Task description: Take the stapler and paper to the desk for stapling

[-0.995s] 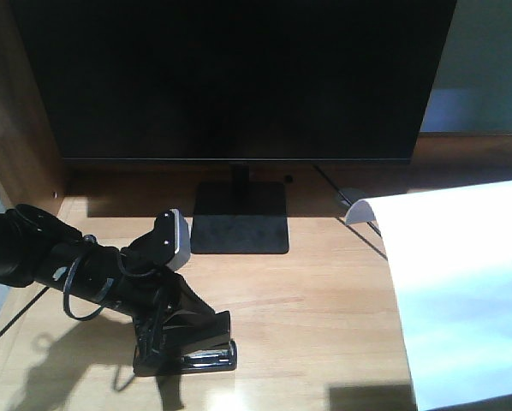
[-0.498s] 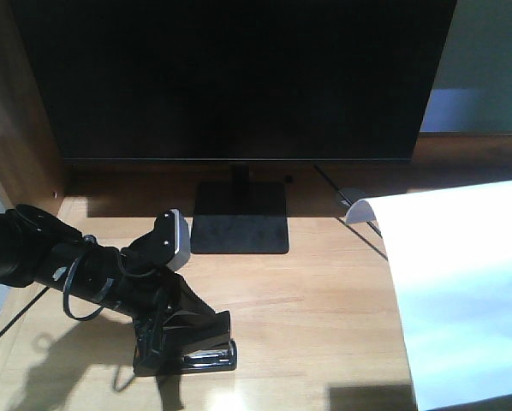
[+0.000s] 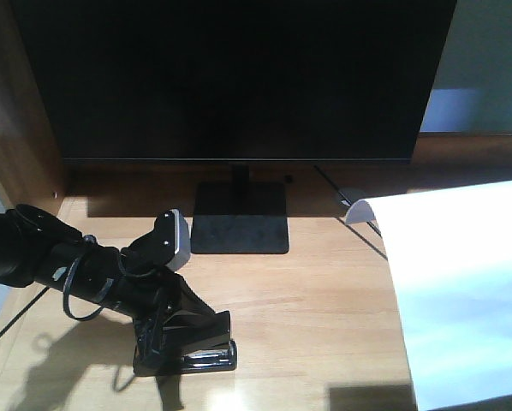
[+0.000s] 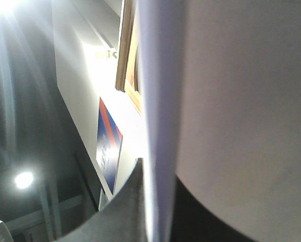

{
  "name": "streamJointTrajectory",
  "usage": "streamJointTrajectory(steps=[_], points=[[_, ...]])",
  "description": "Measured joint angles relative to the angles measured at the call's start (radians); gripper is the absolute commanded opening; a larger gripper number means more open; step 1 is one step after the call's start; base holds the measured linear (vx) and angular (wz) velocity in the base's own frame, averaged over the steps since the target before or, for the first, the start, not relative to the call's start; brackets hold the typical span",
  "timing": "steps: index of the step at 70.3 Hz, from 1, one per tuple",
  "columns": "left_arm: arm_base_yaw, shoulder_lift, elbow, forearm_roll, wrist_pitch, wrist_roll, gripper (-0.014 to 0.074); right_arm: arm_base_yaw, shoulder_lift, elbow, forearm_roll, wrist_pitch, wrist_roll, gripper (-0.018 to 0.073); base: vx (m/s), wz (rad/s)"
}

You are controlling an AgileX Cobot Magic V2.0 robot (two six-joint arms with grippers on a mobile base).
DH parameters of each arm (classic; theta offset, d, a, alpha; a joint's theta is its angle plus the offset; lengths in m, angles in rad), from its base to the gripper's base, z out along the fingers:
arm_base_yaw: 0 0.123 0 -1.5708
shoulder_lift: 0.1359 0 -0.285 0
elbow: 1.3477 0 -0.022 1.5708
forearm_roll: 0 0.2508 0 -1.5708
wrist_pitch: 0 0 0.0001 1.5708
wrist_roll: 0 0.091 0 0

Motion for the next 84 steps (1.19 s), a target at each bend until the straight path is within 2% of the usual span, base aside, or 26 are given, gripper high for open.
streamJointTrajectory(steps=[15,24,31,40,53,67,84], points=[[0.000,0.000,0.000,0.000,0.000,0.000,-0.0006,0.000,0.000,0.000,0.016,0.018,0.000,-0.0006,0.00,0.00],[0.000,0.000,0.000,0.000,0.000,0.000,-0.0006,0.000,0.000,0.000,0.109,0.088,-0.006,-0.0003,0.00,0.00],[0.000,0.000,0.000,0.000,0.000,0.000,-0.0006,0.000,0.015,0.000,0.206,0.103,-0.056,-0.0003,0.00,0.00],[0.000,0.000,0.000,0.000,0.000,0.000,-0.0006,0.000,0.066,0.000,0.288,0.068,-0.112,-0.0003,0.00,0.00],[0.000,0.000,0.000,0.000,0.000,0.000,-0.0006,0.000,0.205,0.000,0.343,-0.034,-0.127,-0.0003,0.00,0.00],[0.000,0.000,0.000,0.000,0.000,0.000,-0.0006,0.000,0.417,-0.027,0.318,-0.146,-0.089,-0.0003,0.00,0.00],[0.000,0.000,0.000,0.000,0.000,0.000,-0.0006,0.000,0.688,-0.184,0.126,-0.158,-0.034,-0.0003,0.00,0.00]])
